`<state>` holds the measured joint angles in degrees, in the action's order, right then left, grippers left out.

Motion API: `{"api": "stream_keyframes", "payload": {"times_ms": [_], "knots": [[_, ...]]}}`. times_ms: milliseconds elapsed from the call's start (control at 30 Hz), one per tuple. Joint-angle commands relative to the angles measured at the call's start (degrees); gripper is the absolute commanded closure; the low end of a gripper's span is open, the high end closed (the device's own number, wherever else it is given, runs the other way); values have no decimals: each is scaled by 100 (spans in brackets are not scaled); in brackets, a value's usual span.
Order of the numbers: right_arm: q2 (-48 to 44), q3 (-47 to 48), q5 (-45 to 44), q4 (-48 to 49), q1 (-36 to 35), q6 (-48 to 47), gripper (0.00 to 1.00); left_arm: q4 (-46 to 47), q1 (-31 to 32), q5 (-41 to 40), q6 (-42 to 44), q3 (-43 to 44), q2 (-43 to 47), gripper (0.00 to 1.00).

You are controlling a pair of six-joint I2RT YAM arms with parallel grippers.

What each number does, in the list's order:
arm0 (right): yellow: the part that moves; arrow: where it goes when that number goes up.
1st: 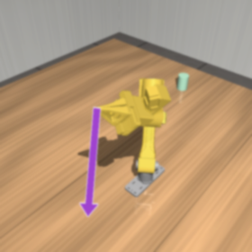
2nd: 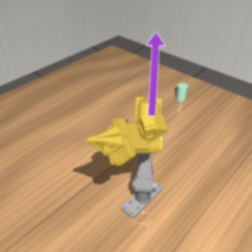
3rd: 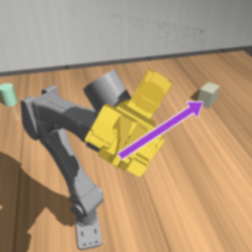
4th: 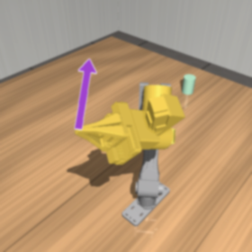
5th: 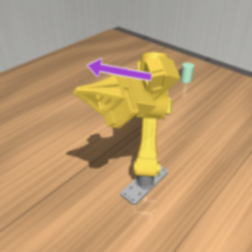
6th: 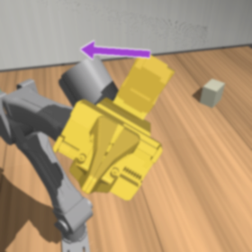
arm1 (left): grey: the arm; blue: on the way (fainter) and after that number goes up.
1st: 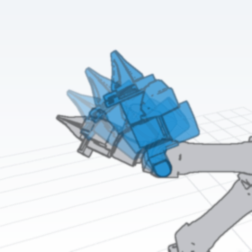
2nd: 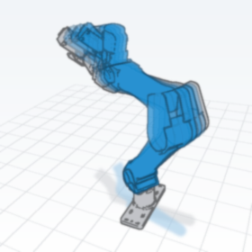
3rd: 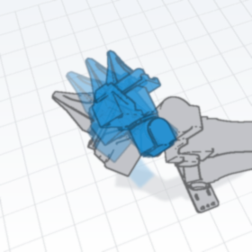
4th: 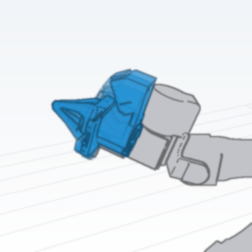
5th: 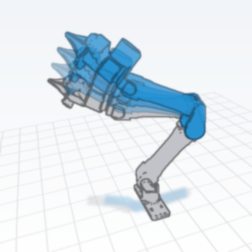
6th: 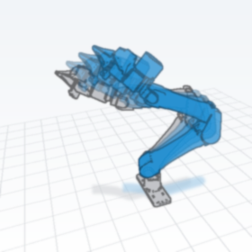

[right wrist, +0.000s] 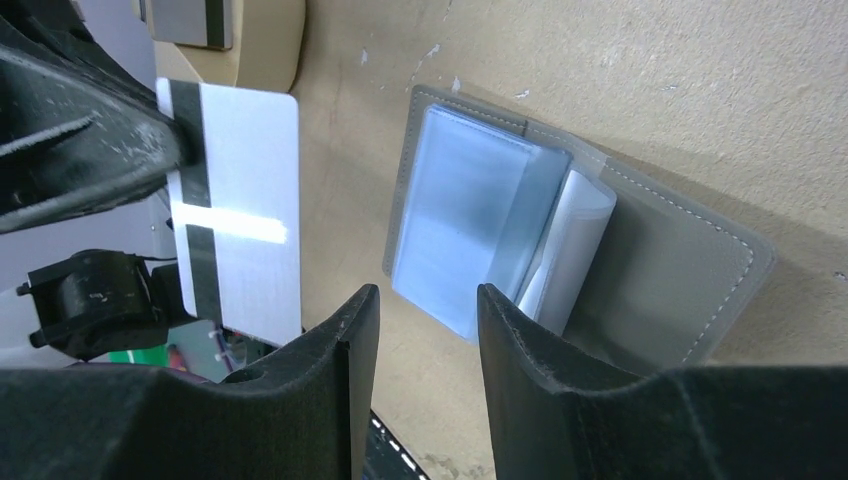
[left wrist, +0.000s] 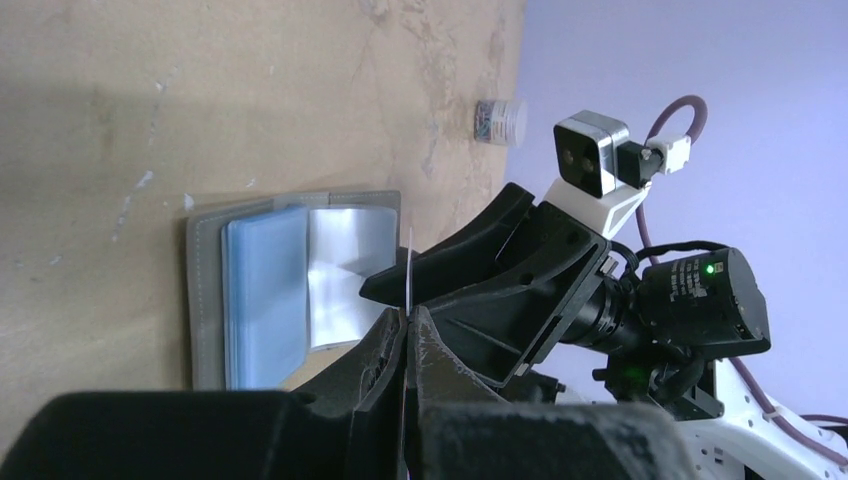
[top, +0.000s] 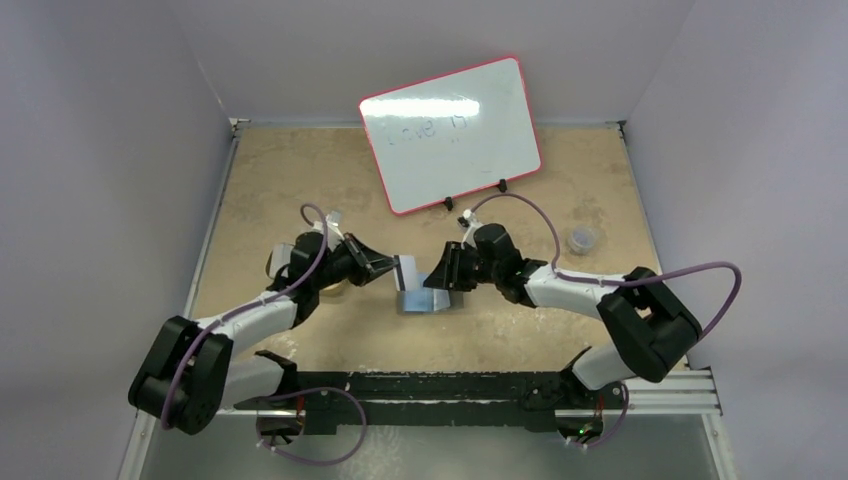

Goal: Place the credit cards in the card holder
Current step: Insert the credit card into the card holder.

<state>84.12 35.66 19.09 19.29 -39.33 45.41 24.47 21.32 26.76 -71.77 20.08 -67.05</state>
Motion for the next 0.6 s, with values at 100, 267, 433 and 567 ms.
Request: {"api": "stream_keyframes", "payload": {"times_ms": [100, 267, 433, 567], "knots": [[41, -199, 314, 608, 82, 242, 58, 1142, 483, -246, -56, -81, -616, 100], [61, -311, 353, 700, 123, 373, 58, 939, 590, -314, 231, -73, -862, 100], [59, -278, 319, 565, 162, 405, 58, 549, 623, -389, 456, -67, -771, 100], [108, -218, 324, 503, 178, 417, 59, 433, 628, -479, 499, -74, -684, 100]]}}
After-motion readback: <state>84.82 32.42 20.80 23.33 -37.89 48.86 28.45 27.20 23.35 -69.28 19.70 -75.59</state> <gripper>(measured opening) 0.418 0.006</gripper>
